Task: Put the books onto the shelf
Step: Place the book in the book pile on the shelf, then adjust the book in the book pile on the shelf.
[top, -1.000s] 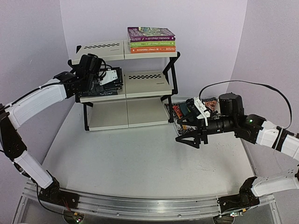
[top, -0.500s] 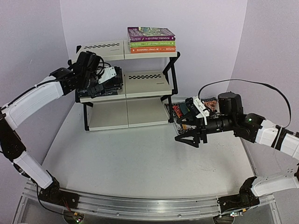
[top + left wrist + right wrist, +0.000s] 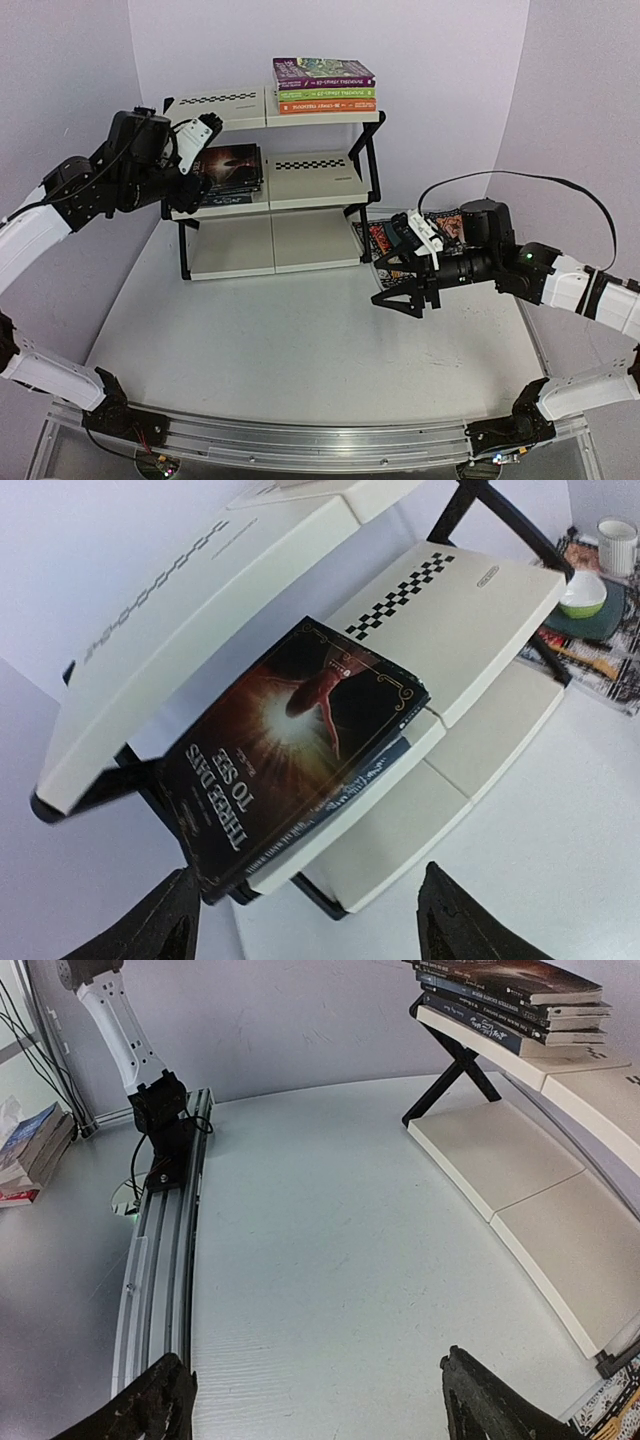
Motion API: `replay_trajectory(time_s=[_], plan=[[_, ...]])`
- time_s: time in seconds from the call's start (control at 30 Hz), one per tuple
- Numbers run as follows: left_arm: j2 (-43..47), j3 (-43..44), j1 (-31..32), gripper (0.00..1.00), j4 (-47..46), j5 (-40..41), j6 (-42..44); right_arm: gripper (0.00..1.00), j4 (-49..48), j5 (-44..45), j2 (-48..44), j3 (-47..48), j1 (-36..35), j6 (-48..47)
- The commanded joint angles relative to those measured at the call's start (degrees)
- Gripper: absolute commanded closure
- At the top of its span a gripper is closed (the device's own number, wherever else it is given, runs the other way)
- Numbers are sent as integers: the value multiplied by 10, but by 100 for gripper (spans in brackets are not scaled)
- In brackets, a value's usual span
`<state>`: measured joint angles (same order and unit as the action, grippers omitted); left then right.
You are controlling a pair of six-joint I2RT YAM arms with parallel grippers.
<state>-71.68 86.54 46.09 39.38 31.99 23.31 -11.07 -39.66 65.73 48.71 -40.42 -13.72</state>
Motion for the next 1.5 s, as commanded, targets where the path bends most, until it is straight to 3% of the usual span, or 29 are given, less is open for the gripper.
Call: replay_trajectory(time_s=[0.0,0.1,0.23,0.37,0.57,0.9,1.47], plan=[[44,-46,1,26,28,-60,-280,14,-10,-16,-1,27,1,1],[46,-65,1,42,38,-85,-380,14,-10,-14,-5,23,1,4],[15,-53,-8,72,69,-91,-444,14,-10,-14,-17,13,0,7],[-19,-28,-68,100,98,-164,-507,14,-9,-9,-36,1,1,8],[-62,0,-117,100,95,-206,-570,14,-9,-7,-57,-13,1,13],[-119,18,-217,100,62,-378,-641,14,-9,-10,-67,-20,1,14],[-148,35,-272,100,-14,-384,-690,13,-8,-4,-67,-23,1,11]])
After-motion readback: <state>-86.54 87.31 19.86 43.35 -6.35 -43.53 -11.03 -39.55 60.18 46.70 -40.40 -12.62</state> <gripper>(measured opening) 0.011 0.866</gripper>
